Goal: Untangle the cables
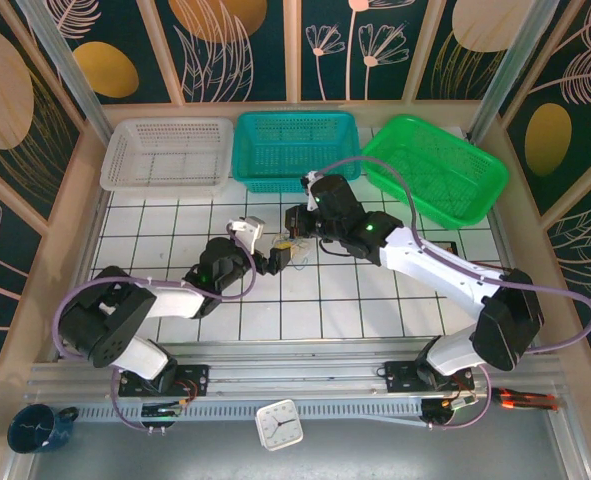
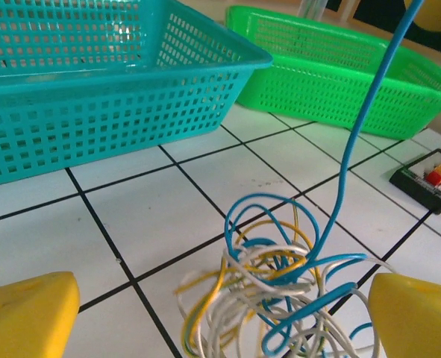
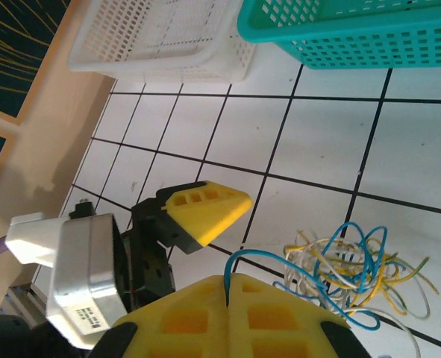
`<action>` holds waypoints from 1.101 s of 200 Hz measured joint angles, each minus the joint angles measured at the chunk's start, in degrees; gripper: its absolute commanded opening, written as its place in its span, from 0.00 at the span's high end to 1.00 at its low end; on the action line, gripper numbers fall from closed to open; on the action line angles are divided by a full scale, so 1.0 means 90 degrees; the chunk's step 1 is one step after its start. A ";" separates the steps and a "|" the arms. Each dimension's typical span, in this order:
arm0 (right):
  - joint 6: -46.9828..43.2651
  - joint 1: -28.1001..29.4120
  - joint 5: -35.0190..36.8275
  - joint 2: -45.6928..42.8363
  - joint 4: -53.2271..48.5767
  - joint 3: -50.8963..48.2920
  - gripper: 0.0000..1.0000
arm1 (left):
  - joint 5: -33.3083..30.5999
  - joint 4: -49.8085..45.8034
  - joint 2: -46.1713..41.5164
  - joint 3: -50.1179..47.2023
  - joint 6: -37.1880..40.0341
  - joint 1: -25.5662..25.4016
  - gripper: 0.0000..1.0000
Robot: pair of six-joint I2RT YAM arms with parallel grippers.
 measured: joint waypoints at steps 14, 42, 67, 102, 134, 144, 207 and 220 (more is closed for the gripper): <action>-0.0002 0.0000 -0.0080 0.0034 0.0000 0.0000 1.00 | 0.0029 0.0080 0.0136 0.0061 0.0029 0.0000 0.01; -0.0002 0.0000 -0.0158 0.0053 0.0002 -0.0036 1.00 | 0.0102 0.0197 0.0260 0.0197 0.0049 0.0000 0.01; 0.0000 0.0000 -0.0221 0.0100 0.0005 -0.0044 1.00 | 0.0143 0.0323 0.0291 0.0277 0.0056 -0.0005 0.01; 0.0005 0.0000 -0.0299 0.0129 0.0005 -0.0046 1.00 | 0.0146 0.0410 0.0447 0.0410 0.0053 -0.0005 0.01; 0.0032 0.0032 -0.0342 0.0129 0.0022 -0.0046 1.00 | 0.0214 0.0415 0.0724 0.0578 0.0034 -0.0005 0.11; 0.0049 0.0046 -0.0391 0.0129 0.0039 -0.0046 1.00 | 0.0253 0.0413 0.0809 0.0636 0.0024 -0.0005 0.16; 0.0209 0.0073 -0.0712 -0.0107 0.0194 0.0044 1.00 | 0.0546 0.0401 0.1324 0.0882 -0.0114 -0.0005 0.52; 0.0250 0.0044 -0.0777 -0.0187 0.0199 0.0189 1.00 | 0.0561 0.0372 0.1426 0.0879 -0.0146 -0.0010 0.56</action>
